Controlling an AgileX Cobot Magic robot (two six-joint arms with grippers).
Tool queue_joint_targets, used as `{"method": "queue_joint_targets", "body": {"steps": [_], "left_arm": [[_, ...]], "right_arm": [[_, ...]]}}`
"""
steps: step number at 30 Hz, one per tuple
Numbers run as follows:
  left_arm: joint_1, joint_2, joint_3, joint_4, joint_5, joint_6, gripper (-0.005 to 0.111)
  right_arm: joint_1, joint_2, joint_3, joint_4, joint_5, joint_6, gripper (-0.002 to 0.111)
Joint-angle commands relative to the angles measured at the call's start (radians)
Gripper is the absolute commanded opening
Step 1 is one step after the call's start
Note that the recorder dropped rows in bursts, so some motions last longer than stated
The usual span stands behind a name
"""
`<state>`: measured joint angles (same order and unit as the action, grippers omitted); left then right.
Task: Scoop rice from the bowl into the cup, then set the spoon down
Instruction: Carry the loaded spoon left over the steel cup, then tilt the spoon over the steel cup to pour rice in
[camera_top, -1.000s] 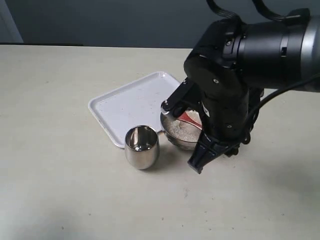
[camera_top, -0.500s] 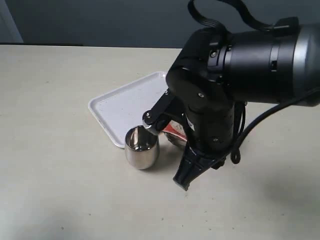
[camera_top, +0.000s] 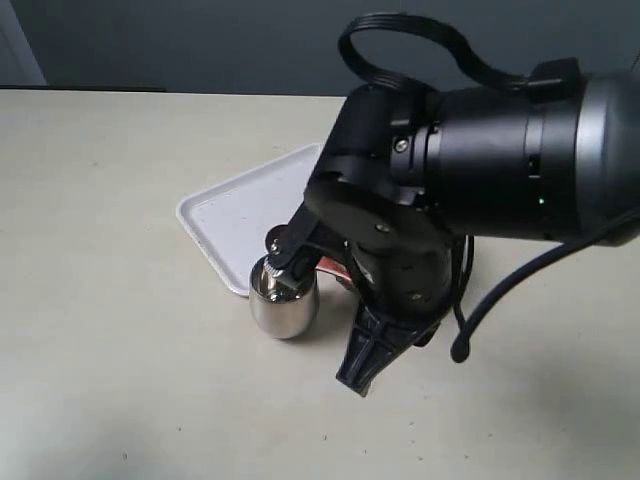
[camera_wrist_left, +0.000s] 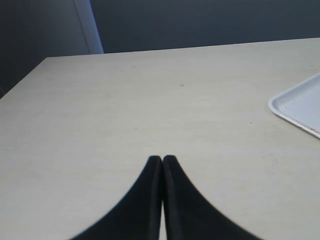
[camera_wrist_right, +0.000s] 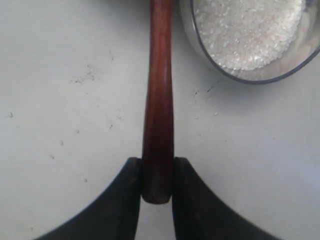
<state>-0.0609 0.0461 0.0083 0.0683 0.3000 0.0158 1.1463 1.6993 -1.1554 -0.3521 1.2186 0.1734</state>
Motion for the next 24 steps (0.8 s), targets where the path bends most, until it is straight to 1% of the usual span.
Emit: {"method": "queue_joint_targets", "body": {"steps": [1,13,24], "left_arm": [[-0.002,0.001,-0.008,0.001,-0.01,-0.006,0.001],[-0.002,0.001,-0.008,0.001,-0.01,-0.006,0.001],[-0.002,0.001,-0.008,0.001,-0.01,-0.006,0.001]], "right_arm": [[0.031,-0.011,-0.007,-0.053,0.002,0.012,-0.001],[0.031,-0.011,-0.005,-0.069,0.002,0.012,-0.001],[0.031,-0.011,-0.005,-0.042,0.002,0.012,-0.001]]}}
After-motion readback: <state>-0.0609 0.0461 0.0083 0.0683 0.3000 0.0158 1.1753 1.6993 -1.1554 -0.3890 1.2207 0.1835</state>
